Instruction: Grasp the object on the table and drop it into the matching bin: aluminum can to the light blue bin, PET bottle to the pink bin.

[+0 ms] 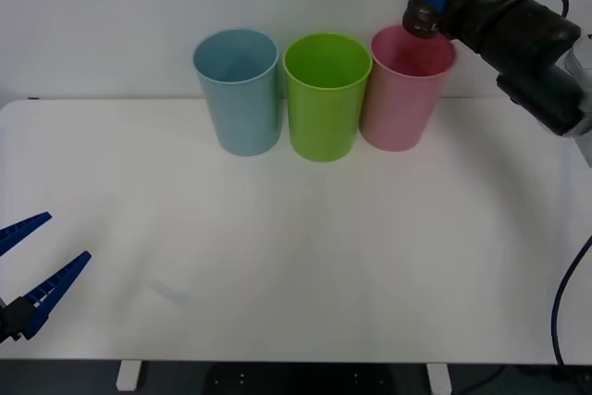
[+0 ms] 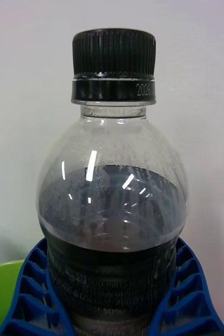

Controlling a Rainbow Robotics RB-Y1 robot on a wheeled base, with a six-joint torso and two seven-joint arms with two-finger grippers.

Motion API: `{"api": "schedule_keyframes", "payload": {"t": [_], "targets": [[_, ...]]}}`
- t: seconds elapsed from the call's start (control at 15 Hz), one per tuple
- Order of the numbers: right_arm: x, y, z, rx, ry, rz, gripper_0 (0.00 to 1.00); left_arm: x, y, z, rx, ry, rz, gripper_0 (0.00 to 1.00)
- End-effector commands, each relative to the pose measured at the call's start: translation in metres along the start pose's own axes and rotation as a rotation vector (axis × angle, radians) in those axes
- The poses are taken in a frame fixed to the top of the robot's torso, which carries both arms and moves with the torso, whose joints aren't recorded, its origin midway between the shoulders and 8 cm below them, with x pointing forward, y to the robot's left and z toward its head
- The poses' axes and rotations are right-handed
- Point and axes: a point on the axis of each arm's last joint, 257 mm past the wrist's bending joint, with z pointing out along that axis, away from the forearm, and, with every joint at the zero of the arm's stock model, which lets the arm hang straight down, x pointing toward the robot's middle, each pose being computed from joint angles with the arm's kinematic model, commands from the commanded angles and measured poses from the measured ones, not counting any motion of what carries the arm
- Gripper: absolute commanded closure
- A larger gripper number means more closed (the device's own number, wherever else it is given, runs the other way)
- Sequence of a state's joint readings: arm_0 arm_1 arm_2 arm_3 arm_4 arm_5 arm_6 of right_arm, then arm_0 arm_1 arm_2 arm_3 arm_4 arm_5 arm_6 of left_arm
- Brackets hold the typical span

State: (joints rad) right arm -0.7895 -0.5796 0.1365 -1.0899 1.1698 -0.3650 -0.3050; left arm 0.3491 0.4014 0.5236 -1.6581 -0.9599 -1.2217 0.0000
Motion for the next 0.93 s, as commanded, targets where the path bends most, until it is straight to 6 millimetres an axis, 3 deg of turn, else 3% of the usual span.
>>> {"api": "schedule_keyframes", "payload": {"t": [0.07,0.4,0.47,0.53,0.6,0.67,0.93], "targets": [[0.0080,-0.0065,0.0092,0.035,0.014,-0.013,0.94,0.0000,0.0000,0.0000,0.000,0.000,0.000,0.00],[0.0090,-0.0067,0.0097,0.036,0.015,-0.022,0.89,0.0000,0.0000,0.0000,0.000,0.000,0.000,0.00],[0.0095,-0.0062,0.0098,0.035,0.016,-0.024,0.73,0.0000,0.0000,0.0000,0.000,0.000,0.000,0.00],[0.0091,-0.0063,0.0097,0.035,0.016,-0.026,0.36,0.0000,0.0000,0.0000,0.000,0.000,0.000,0.00],[0.0088,-0.0055,0.0102,0.033,0.016,-0.030,0.06,0.0000,0.0000,0.0000,0.000,0.000,0.000,0.00],[0.0098,-0.0050,0.0099,0.031,0.018,-0.028,0.00,0.0000,0.0000,0.0000,0.000,0.000,0.000,0.00],[0.0115,-0.0028,0.0102,0.025,0.022,-0.036,0.00,0.0000,0.0000,0.0000,0.000,0.000,0.000,0.00]]}}
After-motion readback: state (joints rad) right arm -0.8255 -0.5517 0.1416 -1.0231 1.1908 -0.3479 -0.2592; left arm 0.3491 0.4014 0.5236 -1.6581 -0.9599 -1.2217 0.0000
